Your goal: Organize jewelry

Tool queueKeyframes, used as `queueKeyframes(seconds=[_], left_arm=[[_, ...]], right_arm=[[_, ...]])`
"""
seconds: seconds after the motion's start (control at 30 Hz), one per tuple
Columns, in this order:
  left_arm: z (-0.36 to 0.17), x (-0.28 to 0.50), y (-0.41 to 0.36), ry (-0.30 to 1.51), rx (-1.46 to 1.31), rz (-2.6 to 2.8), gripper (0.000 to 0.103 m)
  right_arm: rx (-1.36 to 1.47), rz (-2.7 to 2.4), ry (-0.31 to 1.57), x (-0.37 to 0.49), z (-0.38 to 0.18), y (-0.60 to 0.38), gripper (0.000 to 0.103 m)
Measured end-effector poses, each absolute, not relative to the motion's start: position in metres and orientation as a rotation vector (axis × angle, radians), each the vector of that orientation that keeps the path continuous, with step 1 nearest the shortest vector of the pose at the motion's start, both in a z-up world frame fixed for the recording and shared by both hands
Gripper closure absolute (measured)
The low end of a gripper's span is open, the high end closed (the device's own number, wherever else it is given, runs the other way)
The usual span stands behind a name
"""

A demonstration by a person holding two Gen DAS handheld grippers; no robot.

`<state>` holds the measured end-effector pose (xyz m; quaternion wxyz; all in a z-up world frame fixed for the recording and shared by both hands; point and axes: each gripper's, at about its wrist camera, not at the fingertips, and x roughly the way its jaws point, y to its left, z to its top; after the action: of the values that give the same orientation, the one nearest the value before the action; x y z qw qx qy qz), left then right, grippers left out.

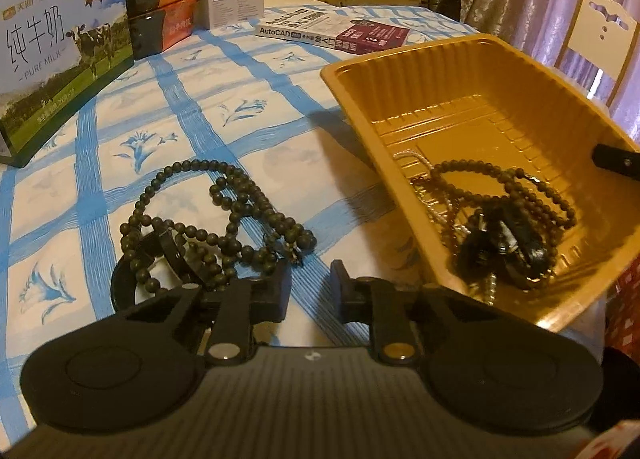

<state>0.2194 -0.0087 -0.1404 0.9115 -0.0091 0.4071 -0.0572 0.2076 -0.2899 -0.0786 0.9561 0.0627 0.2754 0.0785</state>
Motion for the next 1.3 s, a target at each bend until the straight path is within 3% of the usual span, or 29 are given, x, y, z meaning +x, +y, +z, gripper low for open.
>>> queueKeyframes(seconds=[0.33, 0.73, 1.1, 1.3], left_arm=[[-0.148, 0.23, -0.009, 0.82, 0.065, -0.103, 0.087], [-0.144, 0.218, -0.01, 0.831, 0.051, -0.138, 0.1], [-0.141, 0.19, -0.018, 0.857, 0.062, -0.165, 0.097], [-0.14, 0.195, -0.022, 0.839, 0.102, -0.157, 0.088]], right_arm=[[0.133, 0.154, 0.567, 0.211, -0.081, -0.292, 0.096], [0.133, 0.154, 0.567, 0.211, -0.081, -0.292, 0.096], [0.132, 0.155, 0.568, 0.211, -0.081, -0.292, 0.096], [0.133, 0.154, 0.567, 0.211, -0.081, -0.292, 0.096]])
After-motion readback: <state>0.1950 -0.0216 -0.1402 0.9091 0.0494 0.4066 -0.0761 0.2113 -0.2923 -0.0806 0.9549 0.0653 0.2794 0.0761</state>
